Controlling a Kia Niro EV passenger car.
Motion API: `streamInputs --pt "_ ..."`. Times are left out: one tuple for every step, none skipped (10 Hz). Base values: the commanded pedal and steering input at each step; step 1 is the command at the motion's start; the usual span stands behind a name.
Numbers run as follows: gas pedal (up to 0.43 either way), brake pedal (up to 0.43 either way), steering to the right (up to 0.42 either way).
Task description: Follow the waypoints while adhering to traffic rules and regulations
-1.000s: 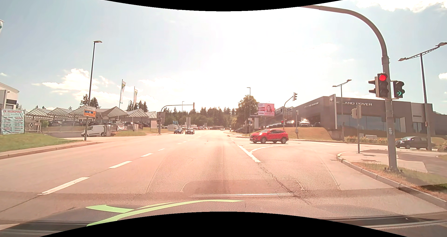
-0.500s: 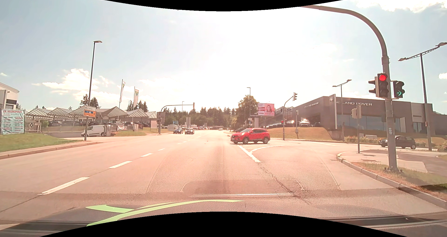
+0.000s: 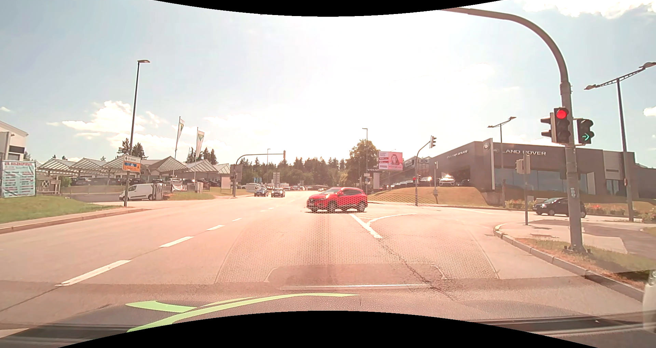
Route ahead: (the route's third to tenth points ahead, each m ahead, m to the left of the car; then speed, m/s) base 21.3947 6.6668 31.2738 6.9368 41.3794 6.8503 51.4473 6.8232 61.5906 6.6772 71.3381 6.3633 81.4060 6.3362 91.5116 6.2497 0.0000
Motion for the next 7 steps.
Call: streamInputs --pt "0.000 0.256 -0.008" --pt "0.000 0.256 -0.008" --pt "0.000 0.256 -0.008" --pt "0.000 0.256 -0.008" --pt "0.000 0.250 -0.008" --pt "0.000 0.256 -0.008" --pt "0.000 0.256 -0.008"
